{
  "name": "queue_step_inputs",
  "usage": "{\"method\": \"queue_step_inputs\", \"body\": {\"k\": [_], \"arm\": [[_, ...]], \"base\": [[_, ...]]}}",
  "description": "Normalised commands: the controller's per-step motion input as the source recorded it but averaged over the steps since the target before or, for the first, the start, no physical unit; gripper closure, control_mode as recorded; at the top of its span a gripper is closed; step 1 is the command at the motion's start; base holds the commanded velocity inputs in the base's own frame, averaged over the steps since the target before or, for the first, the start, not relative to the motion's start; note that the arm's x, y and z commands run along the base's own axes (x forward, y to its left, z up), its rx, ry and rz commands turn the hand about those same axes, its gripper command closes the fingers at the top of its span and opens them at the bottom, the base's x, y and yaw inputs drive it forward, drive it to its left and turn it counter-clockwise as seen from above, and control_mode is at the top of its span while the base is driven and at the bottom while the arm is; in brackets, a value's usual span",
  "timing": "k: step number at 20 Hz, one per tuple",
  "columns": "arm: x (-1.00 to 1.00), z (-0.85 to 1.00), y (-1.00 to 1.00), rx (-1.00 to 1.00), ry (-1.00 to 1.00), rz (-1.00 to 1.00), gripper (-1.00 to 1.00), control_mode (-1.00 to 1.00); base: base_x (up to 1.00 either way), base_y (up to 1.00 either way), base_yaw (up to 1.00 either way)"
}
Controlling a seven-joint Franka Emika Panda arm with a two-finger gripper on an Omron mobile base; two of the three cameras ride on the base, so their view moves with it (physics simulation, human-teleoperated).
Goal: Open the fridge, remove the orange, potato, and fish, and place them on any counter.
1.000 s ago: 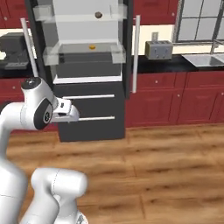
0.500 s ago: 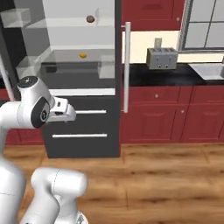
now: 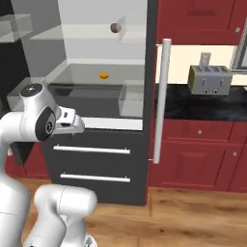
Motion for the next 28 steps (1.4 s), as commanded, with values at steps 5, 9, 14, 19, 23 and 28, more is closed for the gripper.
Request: {"method": "queue_step_inputs", "body": {"k": [5, 9, 14, 19, 23, 28], "arm": [[0.0, 0.0, 0.0, 0.0, 0.0, 0.0, -1.0, 1.0], [0.0, 0.0, 0.0, 0.0, 0.0, 0.0, -1.0, 1.0], [0.0, 0.0, 0.0, 0.0, 0.0, 0.0, -1.0, 1.0], [-0.45, 0.44, -0.03, 0.0, -0.25, 0.07, -1.0, -1.0], [-0.38, 1.0, -0.2, 0.05, -0.49, 0.01, -1.0, -1.0], [0.17, 1.0, -0.35, 0.14, -0.32, 0.0, -1.0, -1.0]], "base": [[1.0, 0.16, 0.13], [1.0, 0.11, 0.08], [1.0, 0.01, 0.05], [0.08, 0.01, 0.01], [0.0, 0.0, 0.0], [0.0, 0.0, 0.0]]}}
